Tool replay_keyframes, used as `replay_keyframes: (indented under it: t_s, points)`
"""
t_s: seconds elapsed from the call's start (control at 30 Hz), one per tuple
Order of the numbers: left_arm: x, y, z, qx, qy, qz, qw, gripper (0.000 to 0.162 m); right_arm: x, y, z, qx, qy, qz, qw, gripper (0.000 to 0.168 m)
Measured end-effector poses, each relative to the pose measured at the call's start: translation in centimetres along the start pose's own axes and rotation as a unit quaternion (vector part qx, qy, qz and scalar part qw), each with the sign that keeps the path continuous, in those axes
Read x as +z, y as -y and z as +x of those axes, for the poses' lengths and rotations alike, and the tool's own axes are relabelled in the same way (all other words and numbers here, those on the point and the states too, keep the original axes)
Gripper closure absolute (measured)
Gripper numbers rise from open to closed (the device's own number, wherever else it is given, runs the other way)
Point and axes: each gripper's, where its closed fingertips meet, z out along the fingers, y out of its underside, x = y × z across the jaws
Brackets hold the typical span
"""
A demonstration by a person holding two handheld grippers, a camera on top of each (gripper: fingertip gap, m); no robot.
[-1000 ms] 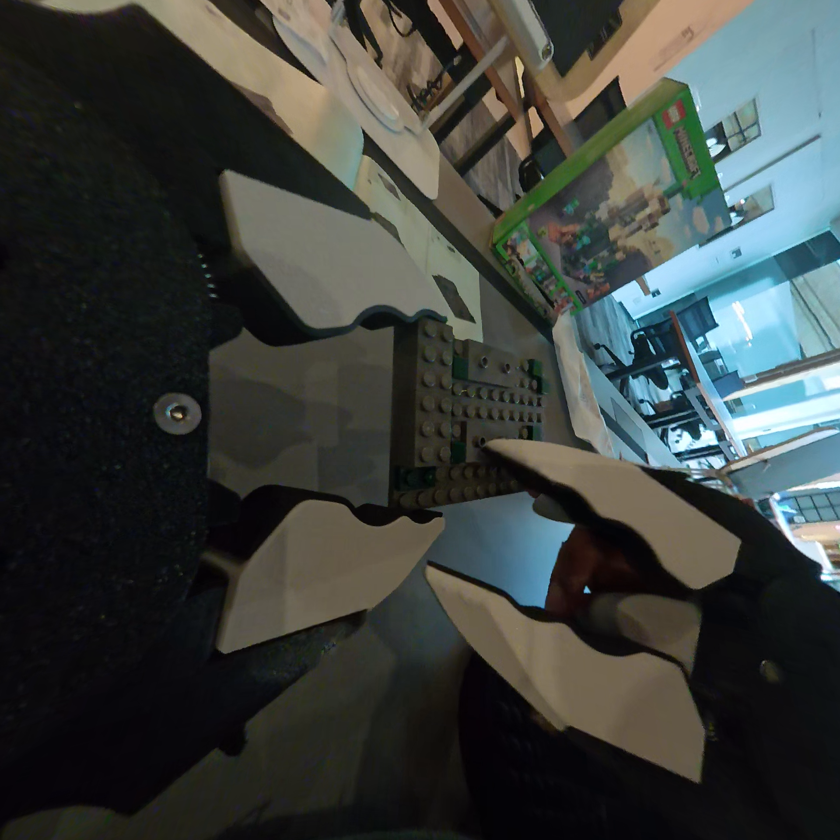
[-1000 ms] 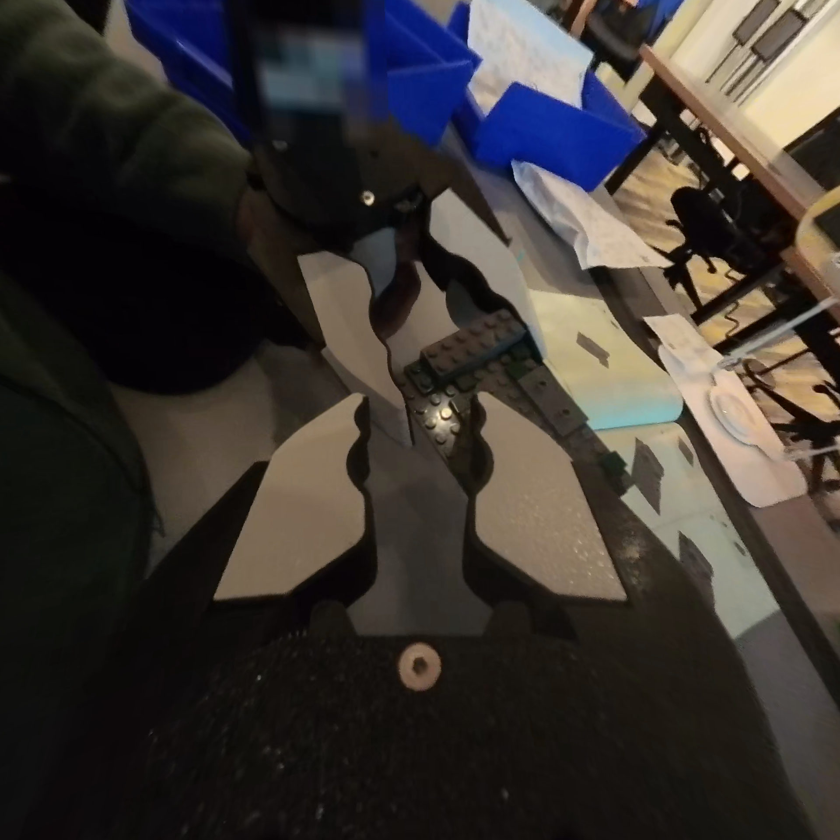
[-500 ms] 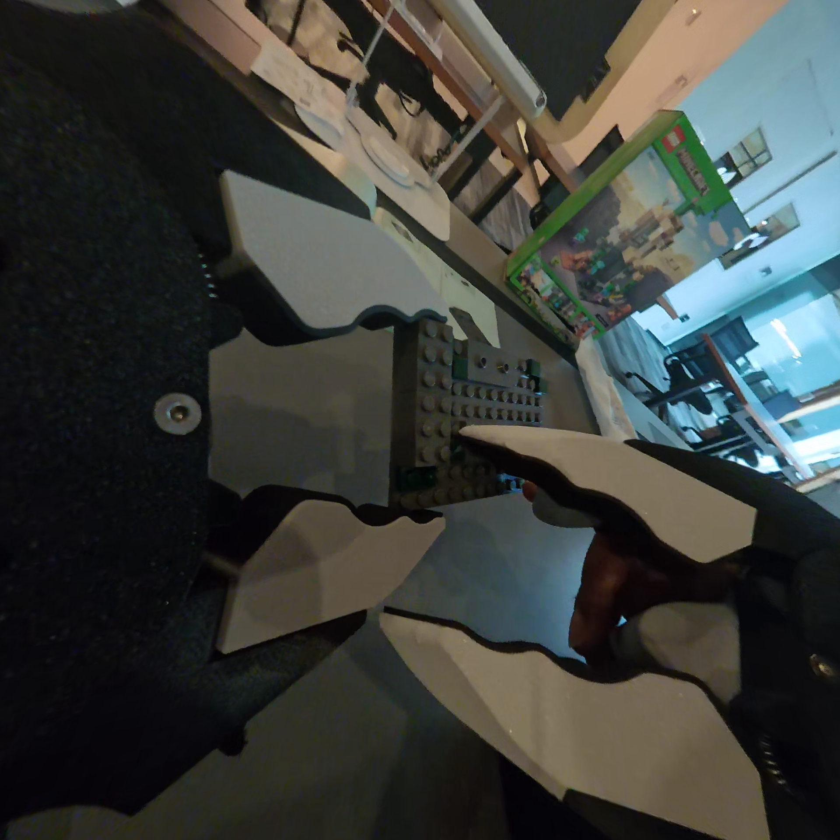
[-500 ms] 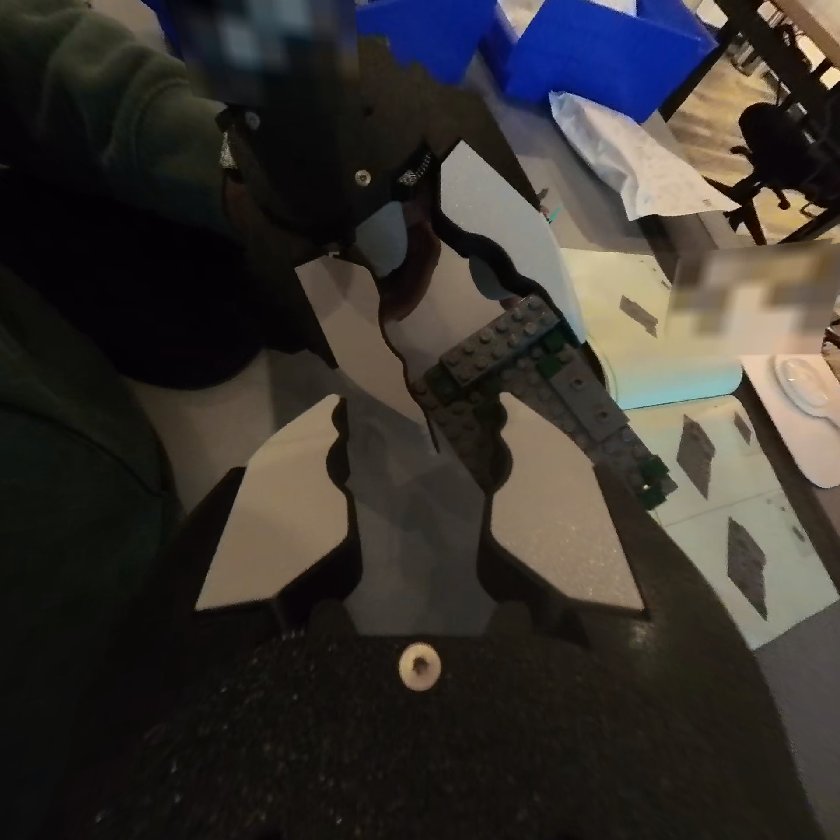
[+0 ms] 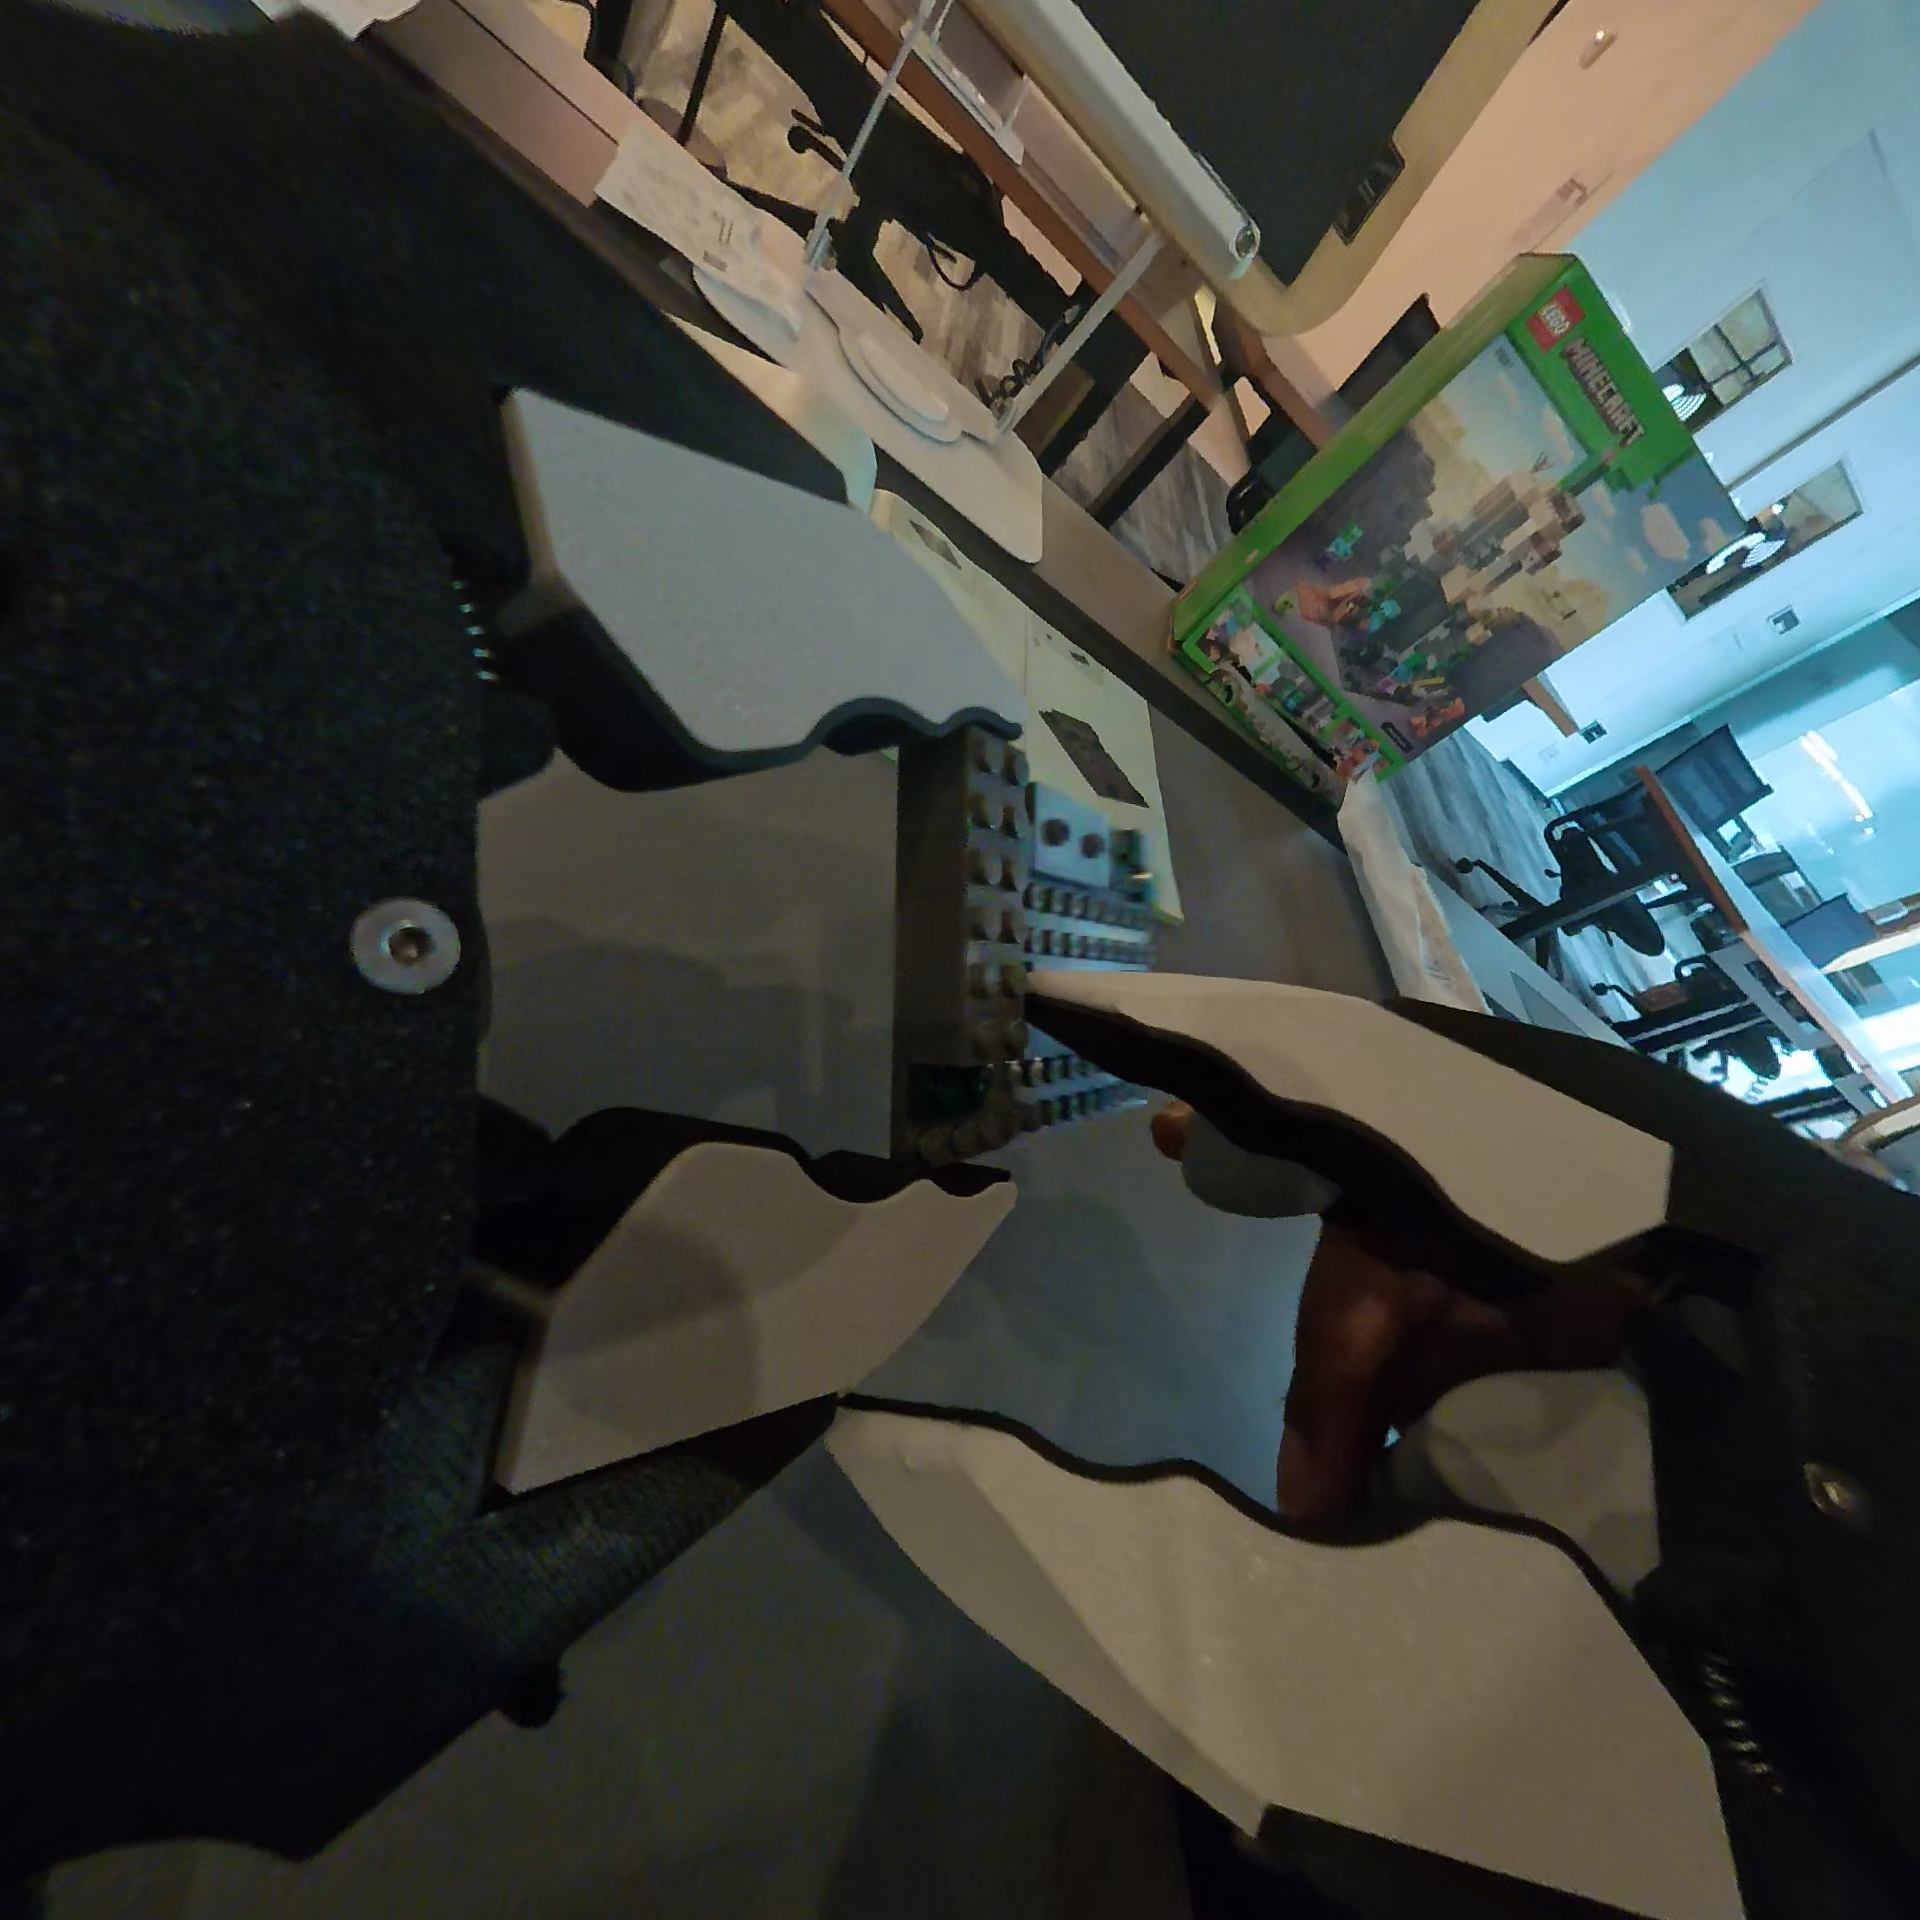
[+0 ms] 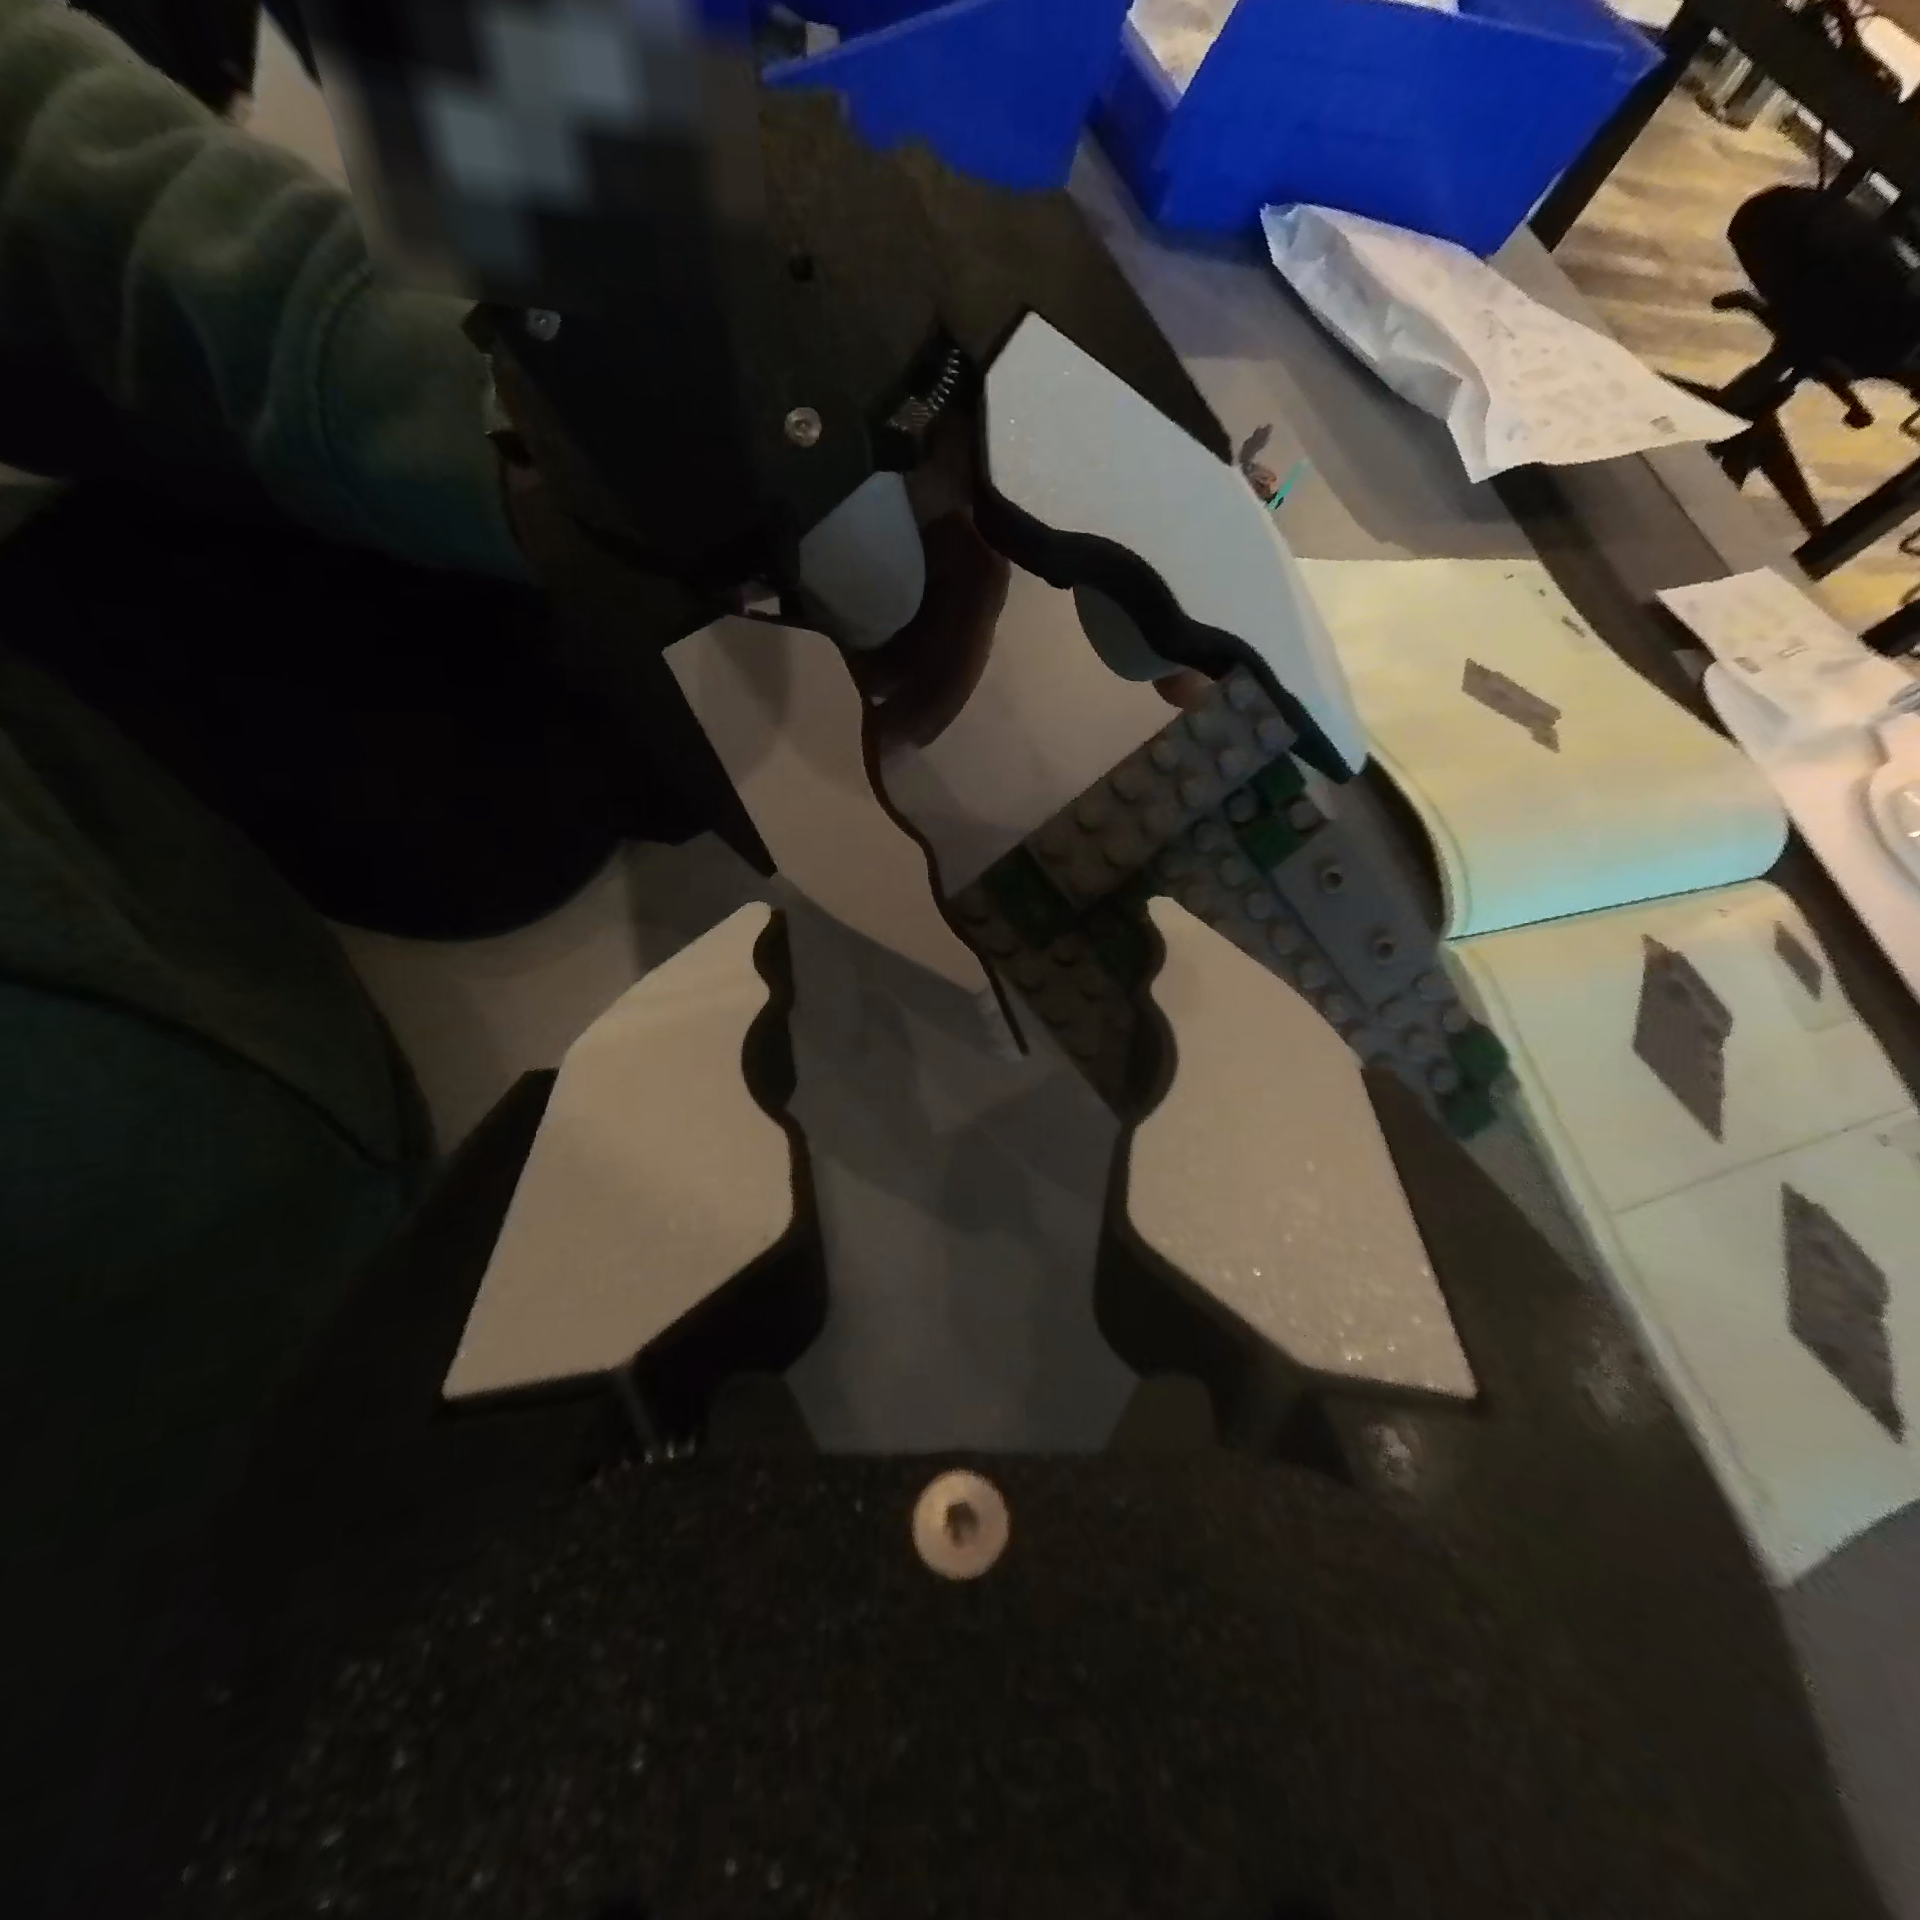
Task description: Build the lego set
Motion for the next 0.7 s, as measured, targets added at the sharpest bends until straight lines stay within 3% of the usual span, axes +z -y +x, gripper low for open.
replay_keyframes:
  t_s: [0.7]
  points:
    - [-0.39, 0.61, 0.11, -0.008, -0.001, 0.02, 1.0, 0.087, -0.47, 0.96, -0.19, 0.095, 0.032, 0.054, 0.994, 0.106]
